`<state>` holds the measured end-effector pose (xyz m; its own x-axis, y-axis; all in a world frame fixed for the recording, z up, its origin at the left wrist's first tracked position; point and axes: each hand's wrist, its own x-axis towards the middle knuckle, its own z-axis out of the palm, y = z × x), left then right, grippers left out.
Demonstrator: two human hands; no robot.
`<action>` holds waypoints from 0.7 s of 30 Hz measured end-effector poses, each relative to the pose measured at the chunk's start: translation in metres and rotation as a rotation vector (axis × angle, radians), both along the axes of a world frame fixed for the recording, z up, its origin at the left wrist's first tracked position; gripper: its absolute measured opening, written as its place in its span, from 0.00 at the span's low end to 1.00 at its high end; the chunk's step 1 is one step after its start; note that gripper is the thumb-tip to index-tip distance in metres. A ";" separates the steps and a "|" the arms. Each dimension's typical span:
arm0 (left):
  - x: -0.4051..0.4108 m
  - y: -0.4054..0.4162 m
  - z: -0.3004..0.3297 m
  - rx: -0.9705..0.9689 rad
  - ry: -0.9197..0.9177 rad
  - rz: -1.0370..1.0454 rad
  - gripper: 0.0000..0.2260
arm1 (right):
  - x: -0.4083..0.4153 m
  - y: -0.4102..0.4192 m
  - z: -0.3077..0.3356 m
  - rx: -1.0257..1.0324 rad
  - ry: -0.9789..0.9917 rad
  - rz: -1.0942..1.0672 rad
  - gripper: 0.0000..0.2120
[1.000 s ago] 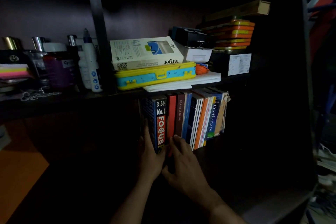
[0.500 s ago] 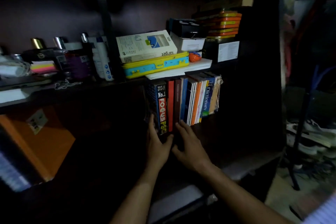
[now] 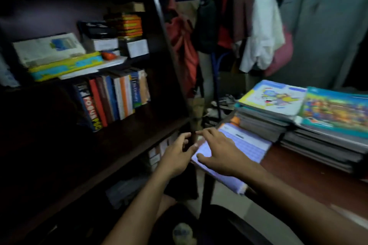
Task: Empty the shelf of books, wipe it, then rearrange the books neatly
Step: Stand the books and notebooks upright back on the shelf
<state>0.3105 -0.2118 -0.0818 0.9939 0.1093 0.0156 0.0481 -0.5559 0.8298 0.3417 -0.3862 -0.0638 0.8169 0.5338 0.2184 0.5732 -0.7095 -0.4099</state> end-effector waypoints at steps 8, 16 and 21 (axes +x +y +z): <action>0.021 -0.058 -0.019 0.449 0.146 -0.101 0.32 | 0.013 -0.114 -0.056 -0.345 0.286 -0.235 0.43; 0.017 -0.054 -0.016 0.136 0.237 0.033 0.24 | 0.016 -0.117 -0.057 -0.373 0.382 -0.123 0.45; 0.006 -0.042 -0.003 -0.281 0.312 0.049 0.15 | 0.017 -0.128 -0.046 -0.465 0.414 0.056 0.49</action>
